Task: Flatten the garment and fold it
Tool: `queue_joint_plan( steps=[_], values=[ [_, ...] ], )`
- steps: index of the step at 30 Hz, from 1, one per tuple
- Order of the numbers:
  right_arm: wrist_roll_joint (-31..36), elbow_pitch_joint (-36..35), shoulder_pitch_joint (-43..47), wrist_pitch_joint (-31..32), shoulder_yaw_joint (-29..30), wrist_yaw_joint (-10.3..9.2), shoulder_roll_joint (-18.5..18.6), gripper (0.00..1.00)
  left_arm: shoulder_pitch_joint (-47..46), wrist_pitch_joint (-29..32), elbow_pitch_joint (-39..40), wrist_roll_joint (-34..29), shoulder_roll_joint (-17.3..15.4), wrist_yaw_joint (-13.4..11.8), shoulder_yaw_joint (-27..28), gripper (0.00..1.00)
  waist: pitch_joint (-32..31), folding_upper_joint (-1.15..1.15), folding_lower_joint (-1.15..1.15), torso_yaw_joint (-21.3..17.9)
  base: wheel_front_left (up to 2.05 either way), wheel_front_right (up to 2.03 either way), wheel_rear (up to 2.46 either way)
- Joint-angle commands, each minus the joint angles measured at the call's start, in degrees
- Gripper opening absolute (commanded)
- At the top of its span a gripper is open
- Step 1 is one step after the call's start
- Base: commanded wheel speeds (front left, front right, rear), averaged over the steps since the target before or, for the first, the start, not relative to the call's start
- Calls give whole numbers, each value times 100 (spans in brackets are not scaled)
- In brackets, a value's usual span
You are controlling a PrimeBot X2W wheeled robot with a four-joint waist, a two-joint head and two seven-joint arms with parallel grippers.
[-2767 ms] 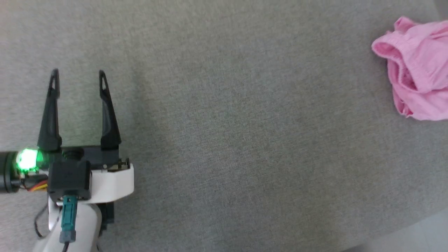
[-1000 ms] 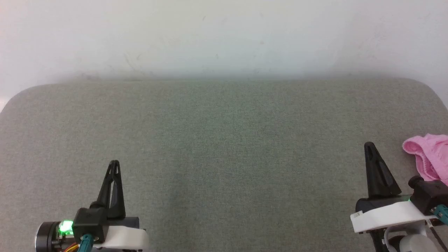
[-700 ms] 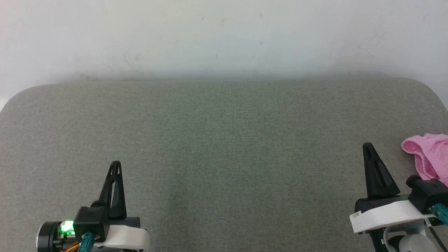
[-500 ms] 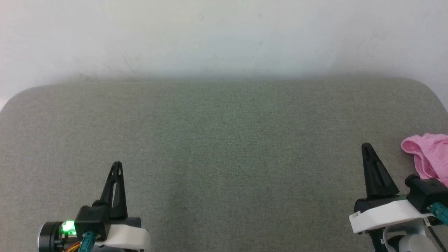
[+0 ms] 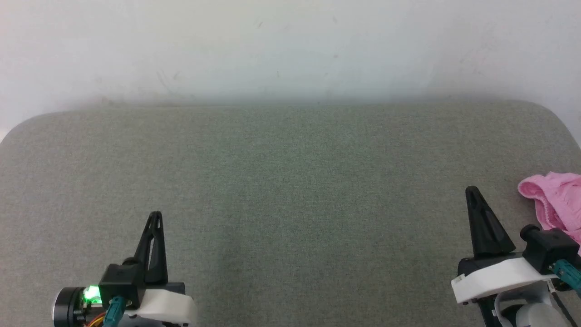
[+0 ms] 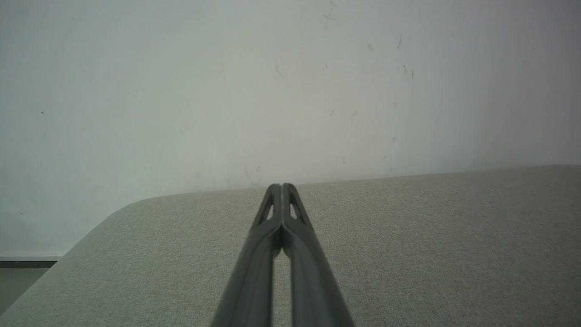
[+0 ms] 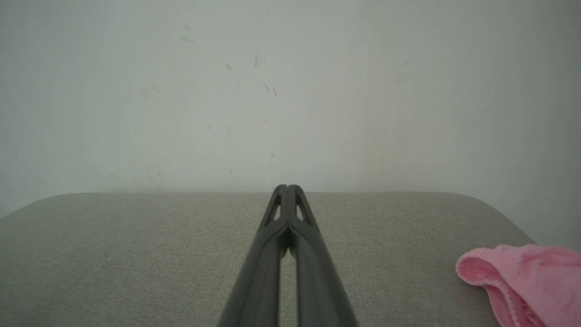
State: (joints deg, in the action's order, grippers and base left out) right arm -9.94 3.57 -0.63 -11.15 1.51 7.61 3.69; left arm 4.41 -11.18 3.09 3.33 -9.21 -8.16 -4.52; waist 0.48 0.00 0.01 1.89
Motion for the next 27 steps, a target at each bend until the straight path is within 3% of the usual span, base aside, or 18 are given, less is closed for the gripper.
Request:
queue_joint_plan(
  steps=[1, 27],
  values=[
    [59, -39, 17, 25, -16, -3, -17, 0, -97, 29, -17, -50, 31, 29, 38, 0, -1, 0, 0, -2, 0, 0, 0],
    [320, -128, 30, 329, -54, -6, -34, 0, -193, 333, -99, -129, 199, 248, 153, 0, -14, 0, 0, -54, 0, 0, 0]
  ],
)
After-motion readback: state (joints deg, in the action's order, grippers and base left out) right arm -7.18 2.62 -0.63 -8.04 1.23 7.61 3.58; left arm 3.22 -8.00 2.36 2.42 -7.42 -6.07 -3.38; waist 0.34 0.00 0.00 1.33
